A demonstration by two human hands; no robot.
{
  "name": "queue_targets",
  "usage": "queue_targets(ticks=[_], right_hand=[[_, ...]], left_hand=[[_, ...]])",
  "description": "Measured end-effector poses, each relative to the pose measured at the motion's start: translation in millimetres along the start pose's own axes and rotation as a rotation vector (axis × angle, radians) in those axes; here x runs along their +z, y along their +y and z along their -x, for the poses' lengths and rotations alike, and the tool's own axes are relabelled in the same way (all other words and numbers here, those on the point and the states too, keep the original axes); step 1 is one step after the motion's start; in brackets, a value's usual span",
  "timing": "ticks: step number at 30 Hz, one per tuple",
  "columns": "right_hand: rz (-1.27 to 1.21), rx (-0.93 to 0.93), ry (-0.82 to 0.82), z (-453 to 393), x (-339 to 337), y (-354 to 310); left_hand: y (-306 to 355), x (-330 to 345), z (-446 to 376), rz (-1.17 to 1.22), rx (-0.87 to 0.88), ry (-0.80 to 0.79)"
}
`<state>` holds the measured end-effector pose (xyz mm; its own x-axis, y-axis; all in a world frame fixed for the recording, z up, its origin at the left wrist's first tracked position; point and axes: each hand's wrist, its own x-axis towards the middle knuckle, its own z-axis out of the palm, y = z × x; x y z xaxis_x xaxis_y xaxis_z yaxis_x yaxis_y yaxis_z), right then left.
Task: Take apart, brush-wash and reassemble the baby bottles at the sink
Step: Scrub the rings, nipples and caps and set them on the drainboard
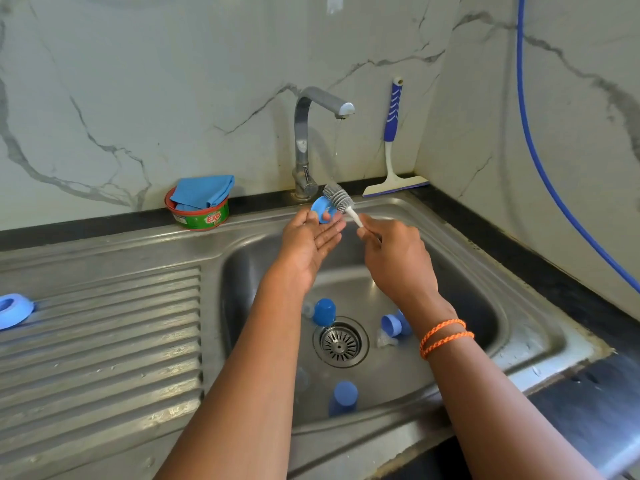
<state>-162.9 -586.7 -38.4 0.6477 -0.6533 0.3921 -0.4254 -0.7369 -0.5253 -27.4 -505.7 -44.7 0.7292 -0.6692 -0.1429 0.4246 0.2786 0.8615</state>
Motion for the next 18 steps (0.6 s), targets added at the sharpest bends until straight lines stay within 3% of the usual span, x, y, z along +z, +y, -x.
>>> queue_targets(ticks=[4, 11, 18], right_hand=[[-0.025, 0.052, -0.014, -2, 0, 6], [-0.024, 0.009, -0.013, 1, 5, -3], [0.047, -0.015, 0.006, 5, 5, -9]], left_hand=[[3, 0, 3, 0.143, -0.04, -0.04], [1, -3, -1, 0.386, -0.031, 0.074], [-6, 1, -2, 0.457, -0.035, 0.102]])
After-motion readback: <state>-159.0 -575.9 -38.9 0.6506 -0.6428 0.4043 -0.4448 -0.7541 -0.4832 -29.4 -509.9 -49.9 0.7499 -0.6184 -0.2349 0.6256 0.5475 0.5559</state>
